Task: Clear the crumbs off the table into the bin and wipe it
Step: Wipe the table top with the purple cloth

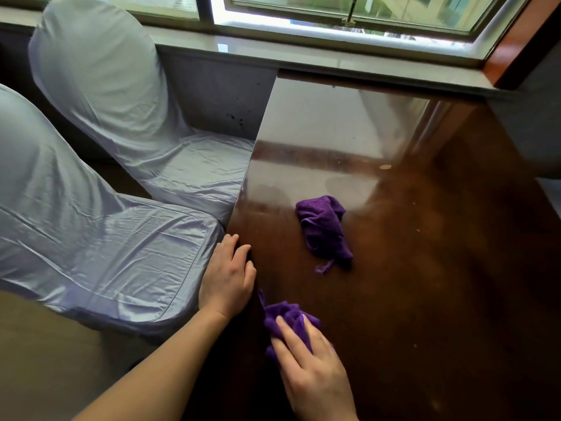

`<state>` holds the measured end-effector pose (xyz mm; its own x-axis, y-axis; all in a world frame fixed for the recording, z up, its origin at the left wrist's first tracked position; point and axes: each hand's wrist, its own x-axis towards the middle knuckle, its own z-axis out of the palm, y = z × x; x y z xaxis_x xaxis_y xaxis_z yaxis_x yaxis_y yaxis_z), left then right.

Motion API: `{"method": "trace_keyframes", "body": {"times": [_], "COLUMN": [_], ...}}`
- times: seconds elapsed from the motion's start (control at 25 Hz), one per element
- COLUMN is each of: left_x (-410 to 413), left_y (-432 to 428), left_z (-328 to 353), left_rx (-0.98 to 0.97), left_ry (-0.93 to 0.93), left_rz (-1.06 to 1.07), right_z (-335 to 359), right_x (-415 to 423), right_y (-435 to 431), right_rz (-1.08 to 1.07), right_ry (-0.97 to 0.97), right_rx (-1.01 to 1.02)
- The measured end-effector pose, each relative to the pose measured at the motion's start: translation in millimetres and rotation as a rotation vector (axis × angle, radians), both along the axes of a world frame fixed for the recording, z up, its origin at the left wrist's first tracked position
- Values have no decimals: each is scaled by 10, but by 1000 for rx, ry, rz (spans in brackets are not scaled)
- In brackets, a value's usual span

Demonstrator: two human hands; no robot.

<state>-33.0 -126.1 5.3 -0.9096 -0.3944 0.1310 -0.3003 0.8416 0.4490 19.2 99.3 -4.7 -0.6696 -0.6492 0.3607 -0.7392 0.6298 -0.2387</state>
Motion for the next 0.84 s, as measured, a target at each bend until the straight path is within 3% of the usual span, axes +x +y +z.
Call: {"method": "trace_keyframes", "body": {"times": [0.12,0.28,0.36,0.52,0.6,0.76,0.84], "left_x": [120,559,736,737,689,640,639], "left_y": [61,303,467,730,833,1016,1054], "left_z": [-11,-118,-134,-47,-9,18,14], "left_rx": [-71,-172,-220,-271,-275,-268,-280], "left_ry": [-96,-143,-193,-253,-257,-269,-288], "left_rz": [-65,-159,-159,-118,-136,-157,-153], "right_z": [30,260,247,43,66,157,154], "right_x": [-288,-1003,-881,-215,-355,-727,-707], "right_y": [174,135,7,222,654,1385,1340], "right_rz": [79,-416,-507,-80,-62,-498,-648], "right_ry": [35,-174,-186,-60,-28,-37,-73], "right_rx": [124,150,145,160,173,257,231]}}
